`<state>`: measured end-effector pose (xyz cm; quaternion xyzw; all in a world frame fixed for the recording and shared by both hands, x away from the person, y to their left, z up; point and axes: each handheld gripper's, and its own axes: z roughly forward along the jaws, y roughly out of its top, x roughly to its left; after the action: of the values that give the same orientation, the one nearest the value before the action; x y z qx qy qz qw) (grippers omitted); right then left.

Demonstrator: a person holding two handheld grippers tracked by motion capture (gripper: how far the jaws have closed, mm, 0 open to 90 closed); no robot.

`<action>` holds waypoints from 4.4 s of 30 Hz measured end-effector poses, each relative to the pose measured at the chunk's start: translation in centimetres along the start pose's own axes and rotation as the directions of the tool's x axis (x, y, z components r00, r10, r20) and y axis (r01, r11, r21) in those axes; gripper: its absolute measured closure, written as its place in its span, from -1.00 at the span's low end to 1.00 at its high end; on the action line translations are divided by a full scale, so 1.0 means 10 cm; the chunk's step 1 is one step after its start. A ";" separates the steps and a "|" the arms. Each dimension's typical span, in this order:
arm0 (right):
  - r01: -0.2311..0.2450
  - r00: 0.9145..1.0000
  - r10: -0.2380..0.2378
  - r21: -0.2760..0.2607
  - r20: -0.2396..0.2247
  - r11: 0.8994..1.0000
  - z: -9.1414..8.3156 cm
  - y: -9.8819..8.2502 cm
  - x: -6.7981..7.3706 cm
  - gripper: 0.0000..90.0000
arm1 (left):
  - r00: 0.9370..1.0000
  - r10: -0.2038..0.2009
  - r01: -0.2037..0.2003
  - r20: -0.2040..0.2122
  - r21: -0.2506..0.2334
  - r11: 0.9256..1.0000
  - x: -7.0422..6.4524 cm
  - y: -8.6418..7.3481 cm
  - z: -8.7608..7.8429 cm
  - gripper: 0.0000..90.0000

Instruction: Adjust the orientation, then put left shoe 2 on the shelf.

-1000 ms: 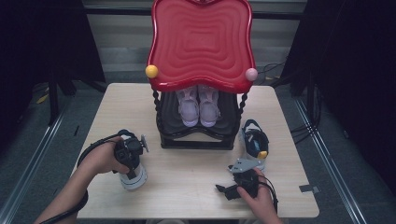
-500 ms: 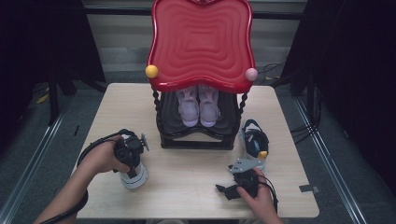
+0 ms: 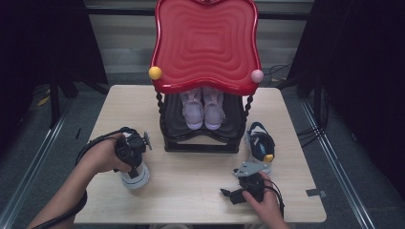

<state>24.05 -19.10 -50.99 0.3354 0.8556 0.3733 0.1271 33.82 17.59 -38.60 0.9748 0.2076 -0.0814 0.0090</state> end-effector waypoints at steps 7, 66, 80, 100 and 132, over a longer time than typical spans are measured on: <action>0.000 1.000 0.000 0.000 0.000 1.000 0.00 0.00 0.00 -0.74 | 1.000 0.011 -0.011 -0.002 0.004 1.000 -0.03 0.03 -0.17 0.60; -0.001 1.000 0.001 0.006 0.001 1.000 0.00 0.00 0.00 -0.74 | 0.996 0.044 -0.047 -0.082 -0.043 0.998 -0.24 0.14 -1.87 0.60; 0.001 1.000 -0.001 0.004 0.000 1.000 0.00 0.00 0.00 -0.74 | 0.988 0.060 -0.068 -0.143 -0.056 0.996 -0.35 0.22 -2.18 0.59; 0.002 1.000 -0.002 0.004 0.000 1.000 0.00 0.00 0.00 -0.74 | 0.958 0.064 -0.091 -0.278 -0.085 0.992 -0.55 0.32 -2.63 0.59; 0.001 1.000 -0.001 0.004 0.000 1.000 0.00 0.00 0.00 -0.74 | 0.906 0.165 -0.220 -0.389 -0.103 0.970 -0.97 0.81 -2.96 0.59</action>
<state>24.04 -19.11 -50.99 0.3352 0.8565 0.3716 0.1267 32.96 7.82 -7.97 0.9846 0.1133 0.1242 0.0474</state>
